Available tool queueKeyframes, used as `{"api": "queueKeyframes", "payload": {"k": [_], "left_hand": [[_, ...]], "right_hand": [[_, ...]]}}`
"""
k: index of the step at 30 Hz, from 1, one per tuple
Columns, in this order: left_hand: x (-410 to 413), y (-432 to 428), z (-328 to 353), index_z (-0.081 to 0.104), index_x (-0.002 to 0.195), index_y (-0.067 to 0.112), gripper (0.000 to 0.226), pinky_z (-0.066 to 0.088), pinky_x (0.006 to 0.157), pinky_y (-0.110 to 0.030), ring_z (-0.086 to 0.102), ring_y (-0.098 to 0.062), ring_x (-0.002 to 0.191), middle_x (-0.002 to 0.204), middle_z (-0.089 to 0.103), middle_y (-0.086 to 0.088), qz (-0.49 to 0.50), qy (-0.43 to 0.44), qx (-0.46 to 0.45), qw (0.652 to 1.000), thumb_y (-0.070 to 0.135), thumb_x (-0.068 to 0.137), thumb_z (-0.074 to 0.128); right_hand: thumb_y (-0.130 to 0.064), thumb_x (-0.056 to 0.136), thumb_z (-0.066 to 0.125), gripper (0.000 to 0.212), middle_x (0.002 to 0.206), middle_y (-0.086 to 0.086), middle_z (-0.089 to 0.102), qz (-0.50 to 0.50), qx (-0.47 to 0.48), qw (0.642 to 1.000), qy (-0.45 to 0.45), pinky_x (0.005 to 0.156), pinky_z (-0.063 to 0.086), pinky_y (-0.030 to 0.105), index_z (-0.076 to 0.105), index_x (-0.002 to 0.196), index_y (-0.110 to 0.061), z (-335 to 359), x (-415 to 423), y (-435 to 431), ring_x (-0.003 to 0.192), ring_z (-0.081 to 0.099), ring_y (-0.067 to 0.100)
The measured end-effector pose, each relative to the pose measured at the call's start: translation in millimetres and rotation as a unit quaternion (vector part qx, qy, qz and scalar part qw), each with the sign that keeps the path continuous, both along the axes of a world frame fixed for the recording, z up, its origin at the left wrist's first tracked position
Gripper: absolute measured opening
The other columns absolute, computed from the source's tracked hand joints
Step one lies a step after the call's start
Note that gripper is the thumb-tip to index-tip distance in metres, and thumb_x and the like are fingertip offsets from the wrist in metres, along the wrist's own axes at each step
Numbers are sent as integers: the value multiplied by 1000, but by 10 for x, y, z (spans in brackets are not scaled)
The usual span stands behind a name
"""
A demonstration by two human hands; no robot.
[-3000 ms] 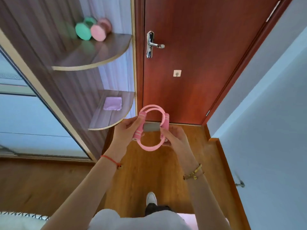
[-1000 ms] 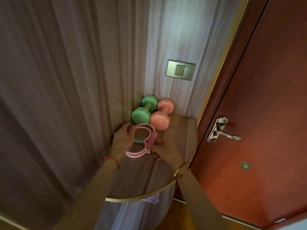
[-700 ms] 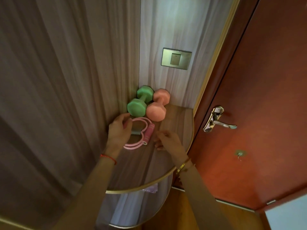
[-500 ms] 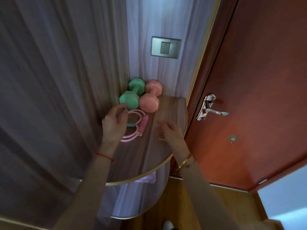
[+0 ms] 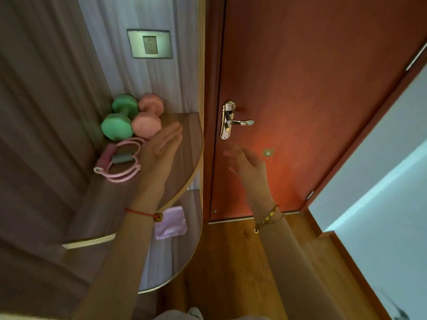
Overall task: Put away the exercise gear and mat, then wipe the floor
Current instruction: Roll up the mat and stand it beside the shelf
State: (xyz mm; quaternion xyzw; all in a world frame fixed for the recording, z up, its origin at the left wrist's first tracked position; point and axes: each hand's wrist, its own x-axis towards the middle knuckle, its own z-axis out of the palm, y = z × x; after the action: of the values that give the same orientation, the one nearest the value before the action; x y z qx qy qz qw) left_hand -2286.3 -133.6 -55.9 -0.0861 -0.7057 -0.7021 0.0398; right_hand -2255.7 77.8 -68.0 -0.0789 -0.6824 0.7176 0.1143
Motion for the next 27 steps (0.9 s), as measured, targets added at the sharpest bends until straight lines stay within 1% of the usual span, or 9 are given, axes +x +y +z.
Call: {"api": "queueKeyframes", "payload": {"k": [1,3,5,7,10,13,17,22,27], "left_hand": [[87,123,10,45,141,-2,40,38,117,-35,65,-4,116,128,67,-4,-18,-14,20,1000,9,104,38],[318,441,111,56,130,11,50,40,116,-36,61,-15,125,127,67,-6,7,10,28,1000,32,85,61],[517,739,179,60,126,19,58,39,117,-40,58,-21,130,133,64,-10,-23,25,52,998,43,73,67],[673,990,182,63,124,26,56,39,117,-39,59,-15,129,133,66,-4,-40,24,54,997,49,73,67],[1011,1404,137,65,126,24,56,40,117,-40,61,-12,126,129,69,1,-58,10,61,996,47,75,68],[1437,1801,67,65,128,22,51,41,116,-40,62,-12,125,127,71,3,-96,-4,65,993,41,81,68],[2003,2329,-32,64,131,23,48,40,117,-40,60,-9,127,129,69,5,-188,-24,54,980,39,86,68],[2706,3026,-108,60,136,29,43,39,116,-39,56,-5,130,134,66,13,-308,-31,30,950,40,94,62],[3270,3631,-164,60,135,22,43,41,116,-38,59,-8,129,134,66,6,-411,-48,45,909,33,94,63]], "right_hand": [[-21,99,54,18,83,-18,74,-11,-8,1000,-1,76,53,21,71,106,-22,15,102,95,96,67,8],[-22,99,54,17,79,-20,73,-35,-17,999,0,75,52,21,69,100,-29,48,316,278,94,65,8],[-23,99,54,17,86,-15,74,-63,-19,998,-1,74,53,20,70,102,-28,80,581,479,93,65,8],[-24,100,53,23,103,-3,74,-89,-15,996,-13,73,55,18,70,114,-18,81,857,673,94,67,11],[-27,100,53,29,112,2,73,-129,7,991,-25,78,56,22,68,123,-16,41,1336,1003,102,68,16],[-30,100,53,29,110,-2,73,-170,11,985,-33,83,57,21,67,122,-18,1,1924,1312,102,68,10],[-32,100,53,29,116,-1,71,-245,-4,968,-45,94,56,31,66,123,-18,-9,2784,1677,106,67,9],[-32,102,50,30,109,-3,72,-369,-3,928,-45,89,57,25,65,124,-19,-6,3789,2092,98,68,8],[-30,102,51,30,106,-1,73,-479,-23,876,-45,83,57,23,65,124,-16,-67,4556,2437,105,67,16]]}}
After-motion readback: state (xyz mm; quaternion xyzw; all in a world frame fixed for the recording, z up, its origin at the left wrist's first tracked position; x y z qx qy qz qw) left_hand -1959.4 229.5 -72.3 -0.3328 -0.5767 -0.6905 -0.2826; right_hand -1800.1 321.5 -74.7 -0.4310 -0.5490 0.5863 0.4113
